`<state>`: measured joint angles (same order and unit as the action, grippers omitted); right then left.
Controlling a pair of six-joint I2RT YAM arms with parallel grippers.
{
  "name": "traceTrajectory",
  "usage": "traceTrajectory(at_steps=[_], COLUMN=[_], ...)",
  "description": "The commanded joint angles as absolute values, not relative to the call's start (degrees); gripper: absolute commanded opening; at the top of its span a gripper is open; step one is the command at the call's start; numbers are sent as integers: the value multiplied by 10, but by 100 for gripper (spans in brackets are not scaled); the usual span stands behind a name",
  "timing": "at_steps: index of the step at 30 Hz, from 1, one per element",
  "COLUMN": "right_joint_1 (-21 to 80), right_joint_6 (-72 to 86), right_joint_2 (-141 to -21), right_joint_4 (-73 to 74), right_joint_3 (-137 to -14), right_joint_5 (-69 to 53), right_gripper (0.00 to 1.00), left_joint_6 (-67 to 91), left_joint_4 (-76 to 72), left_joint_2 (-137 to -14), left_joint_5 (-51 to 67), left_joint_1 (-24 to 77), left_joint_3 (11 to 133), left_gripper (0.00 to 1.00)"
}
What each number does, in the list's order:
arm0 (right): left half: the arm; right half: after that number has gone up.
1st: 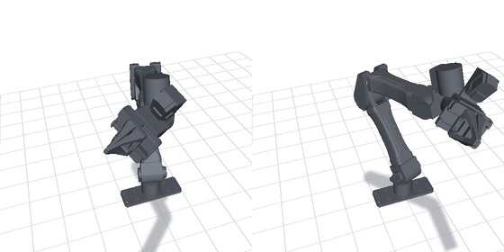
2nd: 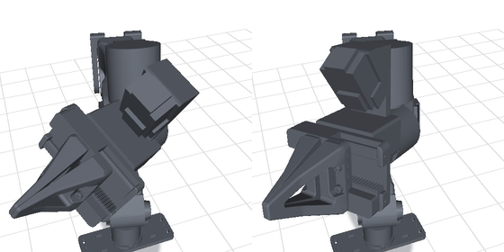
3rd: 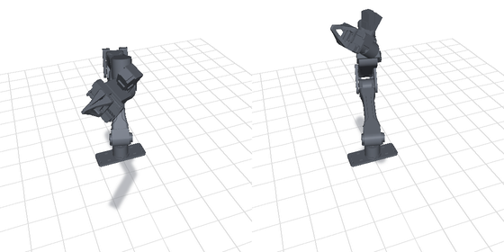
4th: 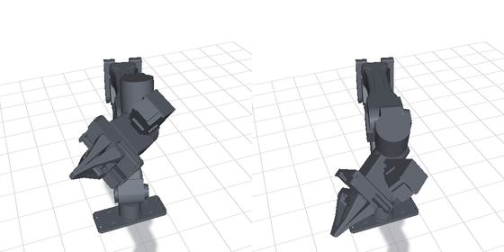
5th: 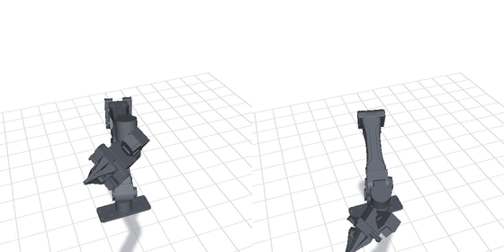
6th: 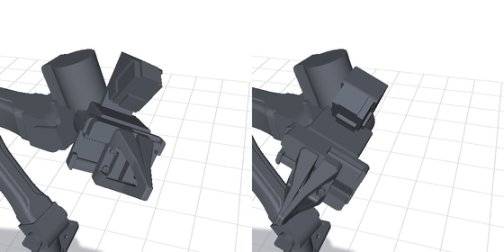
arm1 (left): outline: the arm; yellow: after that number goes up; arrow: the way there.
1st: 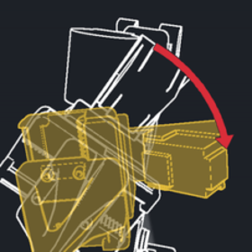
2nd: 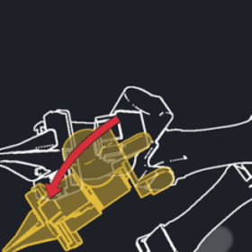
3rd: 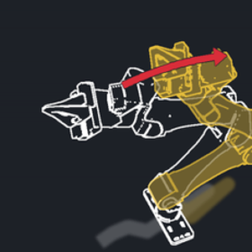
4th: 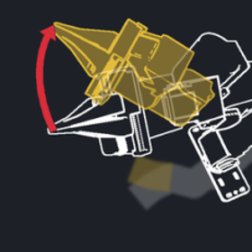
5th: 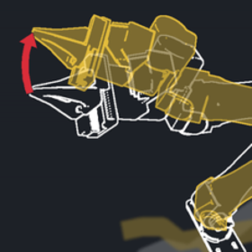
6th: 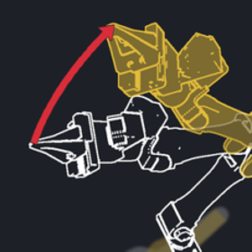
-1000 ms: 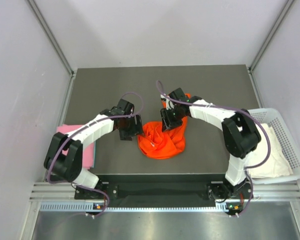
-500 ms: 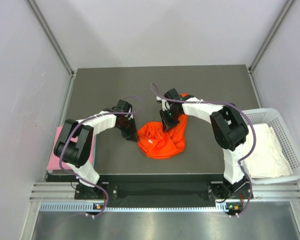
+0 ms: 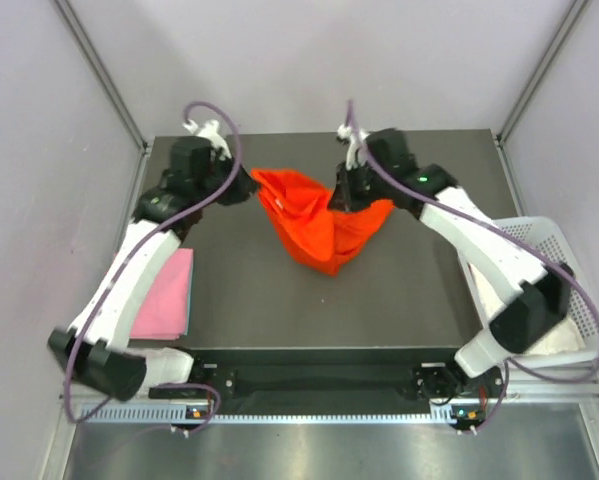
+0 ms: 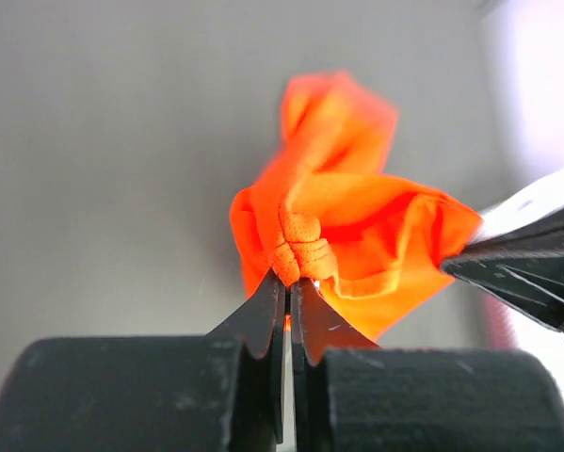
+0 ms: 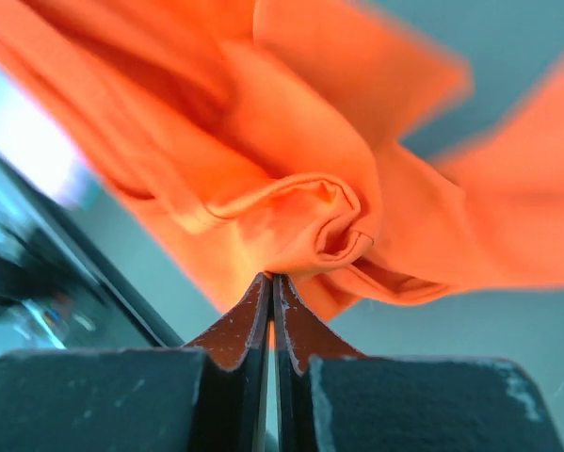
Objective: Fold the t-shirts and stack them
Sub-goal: Flatten the tshirt out
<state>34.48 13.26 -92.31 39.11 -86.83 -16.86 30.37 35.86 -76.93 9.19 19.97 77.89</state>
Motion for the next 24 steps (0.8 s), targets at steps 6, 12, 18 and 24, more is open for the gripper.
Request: traceTrajectory(at_steps=[6, 12, 18, 24], right_joint_1=[354, 379, 472, 500], right_joint_6=[188, 252, 241, 211], right_joint_2=[-734, -679, -668, -662], right_joint_4=[319, 241, 269, 305], right_joint_3=[-1012, -1049, -1076, -1076], right_joint_5=[-226, -324, -258, -147], right_gripper=[0, 0, 0, 0], left_joint_6=[271, 298, 339, 331], left_joint_4=[340, 305, 263, 220], left_joint_2=[-628, -568, -532, -578], left_joint_5=[19, 4, -41, -32], left_joint_1=[197, 197, 197, 197], left_joint_3=[976, 1065, 1074, 1070], left_gripper=[0, 0, 0, 0])
